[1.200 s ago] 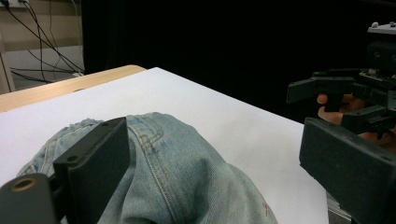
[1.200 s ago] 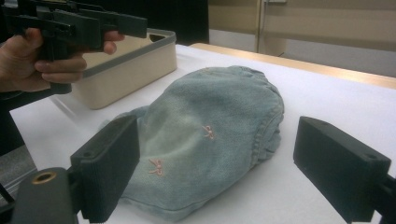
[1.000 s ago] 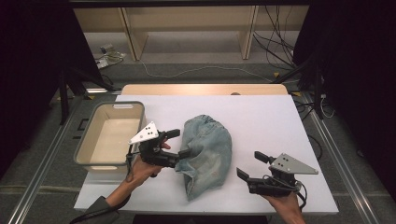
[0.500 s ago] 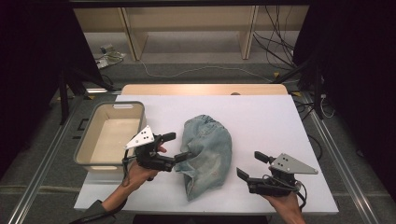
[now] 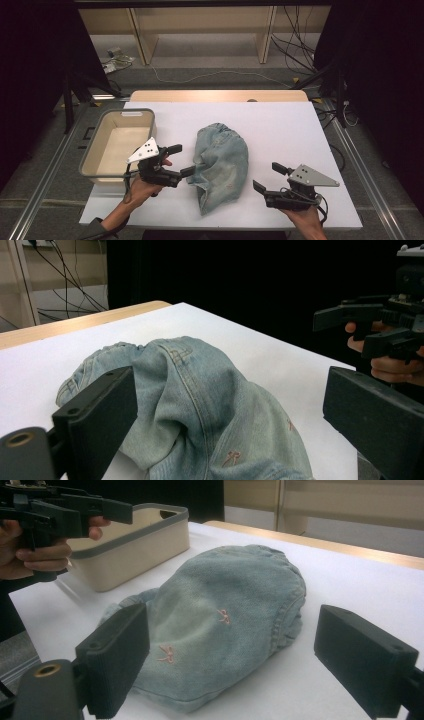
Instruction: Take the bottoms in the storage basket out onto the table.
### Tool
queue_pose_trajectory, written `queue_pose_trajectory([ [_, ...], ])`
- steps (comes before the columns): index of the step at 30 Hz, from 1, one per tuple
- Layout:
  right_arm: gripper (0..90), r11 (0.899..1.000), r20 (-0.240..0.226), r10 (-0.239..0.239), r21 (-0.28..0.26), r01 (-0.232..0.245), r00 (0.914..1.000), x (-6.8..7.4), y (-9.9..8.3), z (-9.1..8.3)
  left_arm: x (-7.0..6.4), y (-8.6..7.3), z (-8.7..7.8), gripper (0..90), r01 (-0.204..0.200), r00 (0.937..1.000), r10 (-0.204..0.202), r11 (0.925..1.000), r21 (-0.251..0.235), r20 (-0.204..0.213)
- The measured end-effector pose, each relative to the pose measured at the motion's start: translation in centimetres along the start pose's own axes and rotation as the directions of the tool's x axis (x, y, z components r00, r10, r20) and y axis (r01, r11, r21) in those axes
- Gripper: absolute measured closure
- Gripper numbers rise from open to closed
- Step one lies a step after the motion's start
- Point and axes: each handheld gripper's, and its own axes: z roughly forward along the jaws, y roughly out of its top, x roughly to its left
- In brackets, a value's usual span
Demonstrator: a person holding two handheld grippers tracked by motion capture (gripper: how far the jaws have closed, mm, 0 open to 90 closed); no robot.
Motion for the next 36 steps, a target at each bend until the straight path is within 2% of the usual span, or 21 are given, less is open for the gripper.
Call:
queue_pose_trajectory([
  [9,15.6,1.0,0.004,-0.002,-0.003,0.002,1.0,0.0,0.0,0.0,-0.3,-0.4,-0.2,4.6,-0.004,1.0,0.004,0.9993,0.037,0.006],
  [26,15.6,1.0,0.012,-0.006,0.006,0.006,0.9999,0.0,0.0,0.0,-0.3,-0.7,-1.4,3.7,-0.001,1.0,0.001,0.9985,0.055,0.005],
  [32,15.6,1.0,0.01,-0.006,0.005,0.006,0.9999,0.0,0.0,0.0,-0.3,-1.0,-1.5,3.3,0.015,0.9997,-0.016,0.9973,0.071,0.016],
  [36,15.6,1.0,0.01,-0.009,0.007,0.009,0.9999,0.0,-0.1,0.0,-0.3,-1.2,-1.7,3.0,0.015,0.9998,-0.016,0.9968,0.078,0.009],
])
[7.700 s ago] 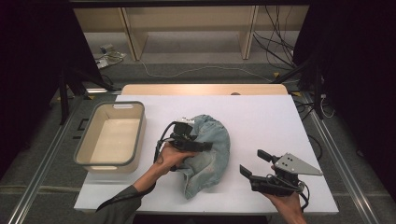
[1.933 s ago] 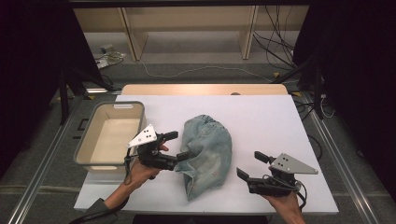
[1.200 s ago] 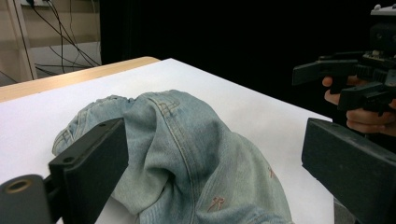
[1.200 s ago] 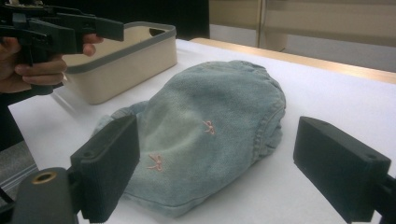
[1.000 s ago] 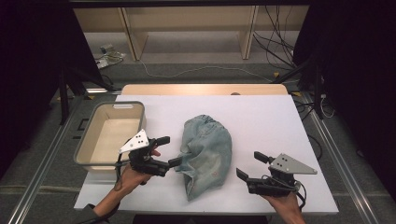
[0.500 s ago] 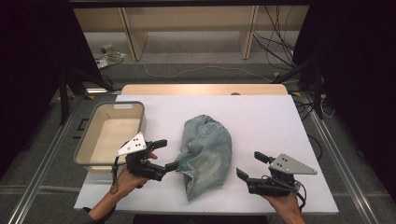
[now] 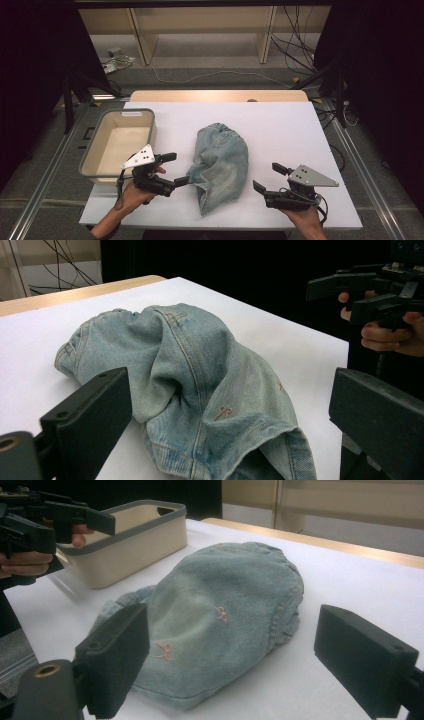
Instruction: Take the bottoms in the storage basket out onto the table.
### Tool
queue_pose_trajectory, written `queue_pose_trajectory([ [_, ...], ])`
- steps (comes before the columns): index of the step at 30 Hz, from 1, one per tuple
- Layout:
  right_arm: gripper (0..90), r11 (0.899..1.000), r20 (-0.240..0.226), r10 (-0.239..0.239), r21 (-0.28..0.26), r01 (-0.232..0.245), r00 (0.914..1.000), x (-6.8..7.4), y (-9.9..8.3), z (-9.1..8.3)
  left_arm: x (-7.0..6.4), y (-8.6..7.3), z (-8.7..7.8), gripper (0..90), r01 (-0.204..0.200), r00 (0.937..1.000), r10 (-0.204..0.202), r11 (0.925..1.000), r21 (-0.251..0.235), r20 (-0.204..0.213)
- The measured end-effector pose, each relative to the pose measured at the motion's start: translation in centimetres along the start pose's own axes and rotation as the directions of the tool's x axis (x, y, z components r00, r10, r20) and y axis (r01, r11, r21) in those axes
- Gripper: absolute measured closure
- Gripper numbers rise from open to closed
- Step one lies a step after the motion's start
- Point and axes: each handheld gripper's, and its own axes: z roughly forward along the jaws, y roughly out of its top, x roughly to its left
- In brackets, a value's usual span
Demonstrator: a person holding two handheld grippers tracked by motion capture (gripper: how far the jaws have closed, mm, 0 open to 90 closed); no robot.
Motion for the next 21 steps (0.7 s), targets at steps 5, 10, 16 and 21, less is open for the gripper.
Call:
queue_pose_trajectory([
  [5,15.6,1.0,0.001,0.003,0.004,-0.003,1.0,0.0,0.0,0.0,0.0,-0.3,-0.4,2.3,0.007,1.0,-0.007,1.0,0.002,-0.005],
  [10,15.6,1.0,0.004,0.002,0.007,-0.002,1.0,0.0,-0.1,0.0,0.1,-0.9,-0.8,2.1,0.033,0.9994,-0.033,0.9994,0.006,-0.012],
  [16,15.6,1.0,0.014,0.007,0.012,-0.007,0.9999,-0.1,-0.1,0.0,0.1,-1.6,-0.6,1.6,0.029,0.9992,-0.028,0.9988,0.039,-0.029],
  [21,15.6,1.0,0.016,0.008,0.016,-0.008,0.9998,-0.1,-0.1,0.0,0.1,-1.5,-0.6,1.4,0.018,0.9992,-0.017,0.9992,0.035,-0.035],
])
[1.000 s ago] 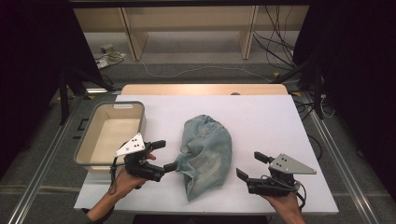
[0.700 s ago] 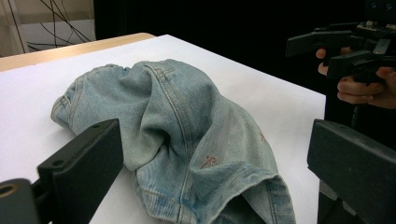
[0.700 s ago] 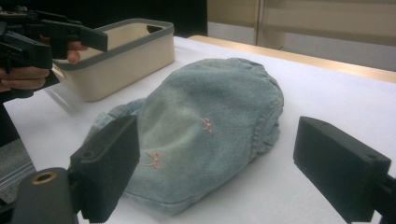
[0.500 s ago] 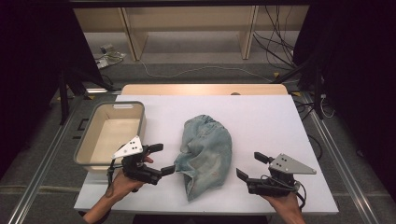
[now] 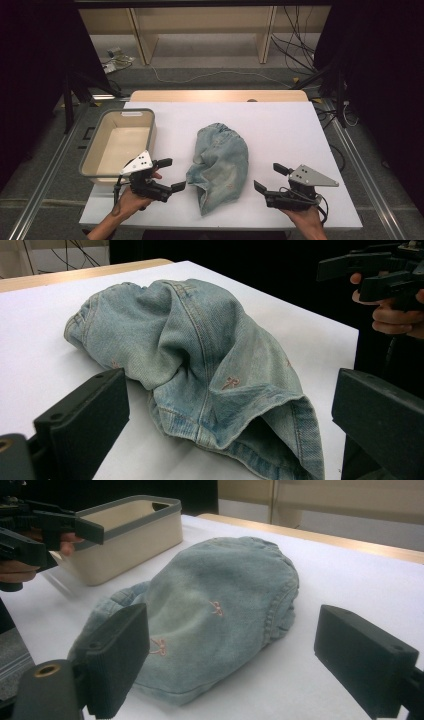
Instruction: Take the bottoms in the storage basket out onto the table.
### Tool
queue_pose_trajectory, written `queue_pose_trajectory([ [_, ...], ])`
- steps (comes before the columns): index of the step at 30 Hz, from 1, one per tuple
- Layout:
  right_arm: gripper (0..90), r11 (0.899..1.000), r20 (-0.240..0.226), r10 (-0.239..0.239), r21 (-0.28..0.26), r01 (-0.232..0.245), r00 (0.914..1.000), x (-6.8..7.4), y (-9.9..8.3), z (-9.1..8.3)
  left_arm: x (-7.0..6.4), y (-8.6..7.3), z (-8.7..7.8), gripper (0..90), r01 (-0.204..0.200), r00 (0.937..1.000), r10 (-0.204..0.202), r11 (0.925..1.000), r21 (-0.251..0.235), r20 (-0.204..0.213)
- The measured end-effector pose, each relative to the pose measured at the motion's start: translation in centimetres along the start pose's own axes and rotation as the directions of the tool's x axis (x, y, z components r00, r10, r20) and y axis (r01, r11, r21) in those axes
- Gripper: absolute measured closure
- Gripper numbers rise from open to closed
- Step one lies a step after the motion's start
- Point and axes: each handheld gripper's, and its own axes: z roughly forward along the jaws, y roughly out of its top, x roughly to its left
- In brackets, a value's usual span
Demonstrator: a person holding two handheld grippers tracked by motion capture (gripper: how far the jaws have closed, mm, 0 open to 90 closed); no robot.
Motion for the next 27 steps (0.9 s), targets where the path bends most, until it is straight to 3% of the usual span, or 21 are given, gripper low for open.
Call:
queue_pose_trajectory([
  [27,15.4,1.0,0.0,0.003,-0.001,-0.003,1.0,-0.01,0.03,0.03,0.12,0.28,-0.28,1.3,0.0,1.0,0.0,0.9998,-0.022,-0.003],
])
